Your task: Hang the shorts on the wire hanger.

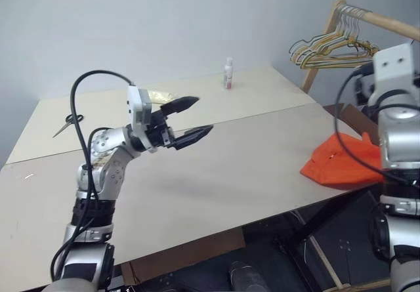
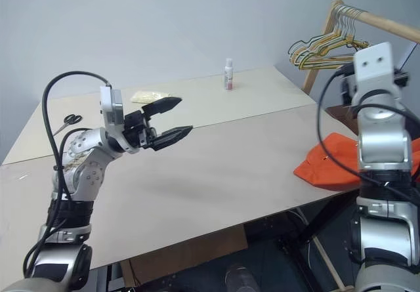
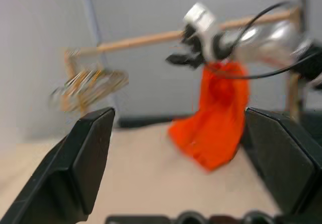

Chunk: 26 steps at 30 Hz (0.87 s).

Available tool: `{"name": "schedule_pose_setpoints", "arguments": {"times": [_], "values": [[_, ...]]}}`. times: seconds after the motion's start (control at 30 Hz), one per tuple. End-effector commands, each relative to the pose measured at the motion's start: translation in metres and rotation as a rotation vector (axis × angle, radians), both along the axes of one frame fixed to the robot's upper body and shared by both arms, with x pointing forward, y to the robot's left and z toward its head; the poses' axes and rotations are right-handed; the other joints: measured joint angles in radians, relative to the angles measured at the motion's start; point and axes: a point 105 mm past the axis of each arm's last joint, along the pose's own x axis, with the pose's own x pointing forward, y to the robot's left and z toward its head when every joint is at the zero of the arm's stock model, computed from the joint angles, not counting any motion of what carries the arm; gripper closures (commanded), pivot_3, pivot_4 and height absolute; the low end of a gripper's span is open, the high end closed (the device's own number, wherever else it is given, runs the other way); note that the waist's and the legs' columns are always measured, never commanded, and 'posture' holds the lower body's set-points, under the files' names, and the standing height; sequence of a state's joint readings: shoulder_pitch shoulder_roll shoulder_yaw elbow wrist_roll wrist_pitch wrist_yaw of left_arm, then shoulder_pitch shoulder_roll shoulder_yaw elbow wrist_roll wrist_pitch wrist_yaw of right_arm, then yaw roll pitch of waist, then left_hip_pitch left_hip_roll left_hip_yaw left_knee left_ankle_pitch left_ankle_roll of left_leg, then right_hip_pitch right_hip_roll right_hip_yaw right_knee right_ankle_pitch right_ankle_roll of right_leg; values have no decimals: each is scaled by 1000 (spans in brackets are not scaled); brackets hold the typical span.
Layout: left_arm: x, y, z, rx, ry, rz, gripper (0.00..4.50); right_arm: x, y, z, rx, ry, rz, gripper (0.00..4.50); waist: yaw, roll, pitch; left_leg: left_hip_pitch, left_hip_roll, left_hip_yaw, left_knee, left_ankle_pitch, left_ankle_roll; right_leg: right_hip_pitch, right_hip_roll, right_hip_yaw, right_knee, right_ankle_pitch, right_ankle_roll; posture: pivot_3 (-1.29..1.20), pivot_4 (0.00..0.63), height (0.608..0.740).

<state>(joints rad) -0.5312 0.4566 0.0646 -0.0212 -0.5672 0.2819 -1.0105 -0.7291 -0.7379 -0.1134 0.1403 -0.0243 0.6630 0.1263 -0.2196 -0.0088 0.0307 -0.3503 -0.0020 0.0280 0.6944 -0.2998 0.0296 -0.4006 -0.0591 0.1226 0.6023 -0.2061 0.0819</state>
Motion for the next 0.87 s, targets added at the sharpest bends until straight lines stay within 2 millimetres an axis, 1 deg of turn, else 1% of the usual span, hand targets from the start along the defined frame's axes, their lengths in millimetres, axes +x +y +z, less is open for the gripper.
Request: {"name": "schedule_pose_setpoints", "arguments": {"times": [0.03, 0.1, 0.23, 0.3, 0.4, 0.47, 0.6, 0.67, 0.8, 0.87], "values": [[0, 18, -7, 73, -25, 88, 0, -4, 46, -12, -45, 83, 264, 31, 13, 0, 0, 0, 0, 0, 1, 0, 0, -2, 0, 0, 0, 1, -1, -52, 0, 740], [-4, 24, -15, 104, -2, 103, 0, -11, 64, -31, -62, 163, 383, 31, 25, -1, 1, -1, 1, -1, 1, 0, 0, -4, -1, -1, 1, 3, -5, -40, 0, 740], [-9, 34, -32, 170, 52, 142, 0, -28, 89, -59, -55, 276, 563, 31, 65, -3, 2, -2, 1, -1, 1, 0, 0, -6, -2, -1, 0, 4, -6, -20, 0, 740], [-12, 38, -36, 179, 73, 151, 0, -36, 96, -70, -72, 336, 621, 31, 82, -3, 2, -2, 1, 0, 1, -1, 1, -7, -2, -1, 0, 4, -6, -15, 0, 740], [-19, 49, -47, 211, 122, 173, 0, -54, 110, -95, -142, 450, 756, 31, 110, -4, 2, -3, 1, 0, 1, -1, 1, -7, -2, -3, -1, 4, -6, -13, 0, 740], [-24, 54, -53, 231, 146, 187, 0, -64, 116, -105, -173, 499, 816, 31, 124, -5, 2, -3, 1, 0, 0, -1, 2, -8, -2, -4, -1, 4, -7, -3, 0, 740], [-32, 59, -61, 264, 173, 198, 0, -72, 121, -117, -203, 544, 868, 31, 144, -7, 4, -4, 1, 0, 0, -2, 3, -10, -2, -4, -1, 3, -8, 39, 0, 740], [-33, 59, -62, 261, 185, 209, 0, -72, 122, -122, -224, 551, 875, 31, 156, -8, 4, -4, 1, 1, 0, -2, 3, -10, -2, -4, -1, 3, -9, 55, 0, 740], [-33, 59, -64, 224, 208, 228, 0, -69, 128, -124, -203, 554, 891, 31, 181, -9, 4, -3, 1, 1, 0, -2, 3, -10, -1, -5, 0, 3, -9, 73, 0, 740], [-33, 59, -65, 218, 221, 235, 0, -69, 129, -124, -196, 549, 891, 31, 185, -9, 4, -3, 1, 1, 0, -2, 3, -10, -1, -5, 0, 3, -9, 79, 0, 740]]}}
